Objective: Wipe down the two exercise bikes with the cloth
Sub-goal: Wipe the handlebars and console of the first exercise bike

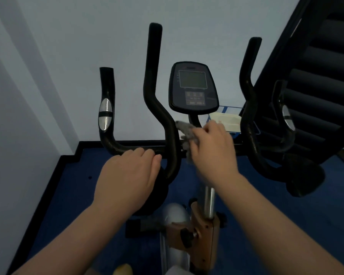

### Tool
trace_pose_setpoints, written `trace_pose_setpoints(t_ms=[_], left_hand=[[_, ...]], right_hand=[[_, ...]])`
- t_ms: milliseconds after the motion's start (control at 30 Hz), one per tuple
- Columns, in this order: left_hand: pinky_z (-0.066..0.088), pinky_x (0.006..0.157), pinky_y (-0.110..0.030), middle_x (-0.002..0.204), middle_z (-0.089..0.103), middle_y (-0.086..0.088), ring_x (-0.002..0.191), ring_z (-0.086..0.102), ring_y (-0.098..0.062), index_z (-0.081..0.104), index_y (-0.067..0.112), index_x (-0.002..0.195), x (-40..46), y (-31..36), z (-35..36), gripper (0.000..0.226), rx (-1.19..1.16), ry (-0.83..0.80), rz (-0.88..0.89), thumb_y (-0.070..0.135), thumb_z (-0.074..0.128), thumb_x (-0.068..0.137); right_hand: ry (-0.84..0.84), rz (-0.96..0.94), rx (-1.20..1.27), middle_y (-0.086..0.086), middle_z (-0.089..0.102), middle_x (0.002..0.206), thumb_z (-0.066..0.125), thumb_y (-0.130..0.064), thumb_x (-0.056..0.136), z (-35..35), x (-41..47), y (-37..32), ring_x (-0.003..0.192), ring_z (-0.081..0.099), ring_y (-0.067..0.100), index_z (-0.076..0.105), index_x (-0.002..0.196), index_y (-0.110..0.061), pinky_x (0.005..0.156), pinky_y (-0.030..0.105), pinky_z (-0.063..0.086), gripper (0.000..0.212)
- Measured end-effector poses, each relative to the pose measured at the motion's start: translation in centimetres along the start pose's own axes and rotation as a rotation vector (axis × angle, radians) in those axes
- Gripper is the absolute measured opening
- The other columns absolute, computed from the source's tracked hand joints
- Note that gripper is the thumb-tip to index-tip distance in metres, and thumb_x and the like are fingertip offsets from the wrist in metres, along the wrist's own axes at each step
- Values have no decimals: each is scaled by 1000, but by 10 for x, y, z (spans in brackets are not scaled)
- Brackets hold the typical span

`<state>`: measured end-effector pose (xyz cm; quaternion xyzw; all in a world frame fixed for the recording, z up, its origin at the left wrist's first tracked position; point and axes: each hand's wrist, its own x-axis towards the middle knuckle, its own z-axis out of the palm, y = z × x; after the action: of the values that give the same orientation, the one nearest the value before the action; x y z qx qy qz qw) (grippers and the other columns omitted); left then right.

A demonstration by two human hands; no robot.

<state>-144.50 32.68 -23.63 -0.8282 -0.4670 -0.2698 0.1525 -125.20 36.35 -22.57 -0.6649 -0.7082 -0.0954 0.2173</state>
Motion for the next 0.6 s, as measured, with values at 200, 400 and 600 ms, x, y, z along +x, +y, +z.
trace_pose_setpoints(t_ms=[200, 400, 600], left_hand=[[37, 32, -33, 56, 43, 3, 41, 43, -19, 48, 19, 68, -2, 0, 0, 32, -20, -28, -27, 9, 76, 78], [33, 33, -30, 55, 41, 2, 40, 40, -19, 47, 18, 68, -2, 0, 1, 32, 0, -22, -11, 8, 76, 76], [32, 34, -27, 57, 41, 1, 41, 40, -19, 42, 19, 74, -3, -2, 3, 41, 3, -22, 38, 4, 80, 70]], right_hand=[[-92, -46, 206, 0, 50, 107, 58, -23, 92, -4, -10, 7, 101, 46, 18, 67, 114, -20, 87, 35, 42, 25], [262, 225, 414, -5, 47, 96, 64, -29, 76, -40, 6, 59, 96, 47, 16, 63, 78, -24, 79, 3, 31, 5], [152, 22, 518, -10, 39, 146, 56, -19, 96, 16, -84, 35, 138, 34, 7, 54, 133, -19, 114, 29, 32, 37]])
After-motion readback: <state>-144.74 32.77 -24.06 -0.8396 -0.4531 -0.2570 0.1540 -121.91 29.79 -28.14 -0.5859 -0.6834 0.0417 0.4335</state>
